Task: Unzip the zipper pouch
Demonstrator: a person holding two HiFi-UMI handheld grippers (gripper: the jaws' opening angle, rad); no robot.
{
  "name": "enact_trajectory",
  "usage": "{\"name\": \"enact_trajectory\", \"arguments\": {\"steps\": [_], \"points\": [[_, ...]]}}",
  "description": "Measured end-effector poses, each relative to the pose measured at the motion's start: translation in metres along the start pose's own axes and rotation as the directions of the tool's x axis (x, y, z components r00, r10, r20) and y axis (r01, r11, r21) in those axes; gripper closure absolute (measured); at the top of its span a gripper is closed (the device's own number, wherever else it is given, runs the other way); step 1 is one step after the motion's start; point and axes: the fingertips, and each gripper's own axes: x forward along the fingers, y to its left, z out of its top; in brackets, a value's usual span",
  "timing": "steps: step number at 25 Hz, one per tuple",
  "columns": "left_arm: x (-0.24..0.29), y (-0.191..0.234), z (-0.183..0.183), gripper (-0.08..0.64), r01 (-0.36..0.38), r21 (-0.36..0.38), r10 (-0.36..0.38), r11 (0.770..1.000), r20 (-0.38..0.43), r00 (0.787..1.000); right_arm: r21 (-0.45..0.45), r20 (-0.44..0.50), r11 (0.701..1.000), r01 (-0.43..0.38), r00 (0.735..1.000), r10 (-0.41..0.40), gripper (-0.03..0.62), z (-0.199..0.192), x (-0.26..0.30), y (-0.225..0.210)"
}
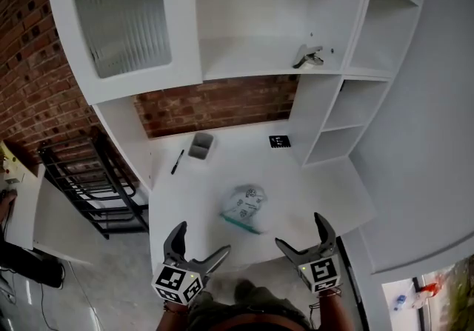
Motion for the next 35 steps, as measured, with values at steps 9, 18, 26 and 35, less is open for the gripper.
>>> {"name": "enact_trajectory", "arguments": {"steps": [9, 18, 26, 35], "points": [[0.008, 0.003, -0.006, -0.005, -0.112, -0.049, 0.113, 0.993, 0.024, 0.993, -0.328, -0.126, 0.918, -0.222, 0.974, 0.191, 0.072, -0.045, 0.055, 0.014], [-0.003, 0.008, -0.022, -0.005, -0.215, -0.095, 0.218, 0.972, 0.015, 0.976, -0.676, -0.282, 0.579, -0.457, 0.886, 0.369, 0.100, -0.089, 0.106, 0.047], [-0.012, 0.012, -0.033, -0.005, -0.252, -0.083, 0.252, 0.964, -0.006, 0.968, -0.747, -0.393, 0.373, -0.550, 0.818, 0.419, 0.180, -0.128, 0.135, 0.065], [-0.017, 0.017, -0.038, -0.005, -0.269, -0.090, 0.268, 0.959, -0.022, 0.963, -0.769, -0.545, 0.074, -0.635, 0.712, 0.443, 0.235, -0.164, 0.158, 0.091]]}}
